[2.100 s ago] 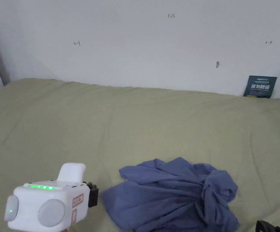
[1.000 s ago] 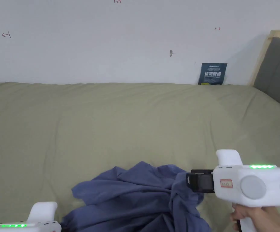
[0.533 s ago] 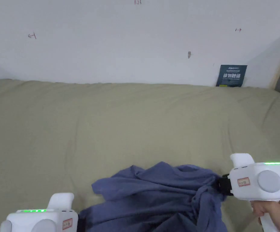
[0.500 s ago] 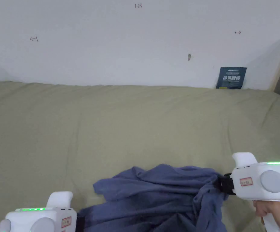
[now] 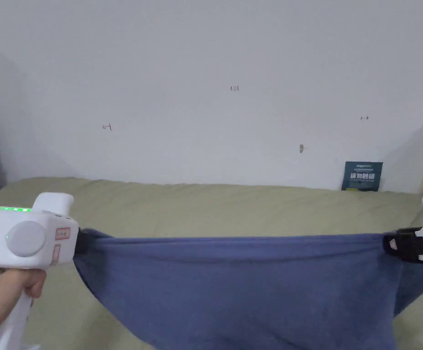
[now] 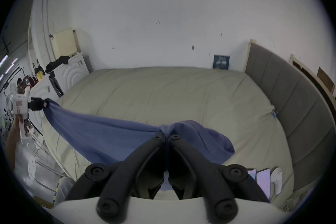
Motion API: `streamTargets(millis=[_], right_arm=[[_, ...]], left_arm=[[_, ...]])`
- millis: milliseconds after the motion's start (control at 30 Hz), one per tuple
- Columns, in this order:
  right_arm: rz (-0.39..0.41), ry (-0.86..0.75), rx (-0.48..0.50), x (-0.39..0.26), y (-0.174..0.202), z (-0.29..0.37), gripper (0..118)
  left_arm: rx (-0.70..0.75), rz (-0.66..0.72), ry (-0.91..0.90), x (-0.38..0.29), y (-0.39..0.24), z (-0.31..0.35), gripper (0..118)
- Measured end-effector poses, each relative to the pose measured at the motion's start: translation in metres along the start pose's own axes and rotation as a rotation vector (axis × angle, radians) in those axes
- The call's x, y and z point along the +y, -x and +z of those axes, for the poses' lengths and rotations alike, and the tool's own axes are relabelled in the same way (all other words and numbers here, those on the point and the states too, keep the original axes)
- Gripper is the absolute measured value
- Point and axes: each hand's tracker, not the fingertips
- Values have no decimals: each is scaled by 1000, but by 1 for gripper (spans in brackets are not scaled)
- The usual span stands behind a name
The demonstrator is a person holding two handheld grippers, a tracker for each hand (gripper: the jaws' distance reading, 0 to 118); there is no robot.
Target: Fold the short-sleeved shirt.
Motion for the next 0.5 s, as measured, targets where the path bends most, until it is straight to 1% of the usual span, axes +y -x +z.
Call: streamTargets(millis=[67,200,267,333,500], right_arm=[[33,-40,-13,13,8,17,3],[41,-102,-20,38,13,40,3],[66,-123,-37,51,17,52,3],[95,-129,-55,63,17,55,3],[105,-154,-71,96,4,46,3]], left_arm=[[18,-7,-55,21,-3,21,0],[63,-31,-137,50,-12,49,0],[62,-16,-150,62,-14,58,0],[69,-20,-161,74,-15,63,0],[89,-45,-185,100,-22,72,0]])
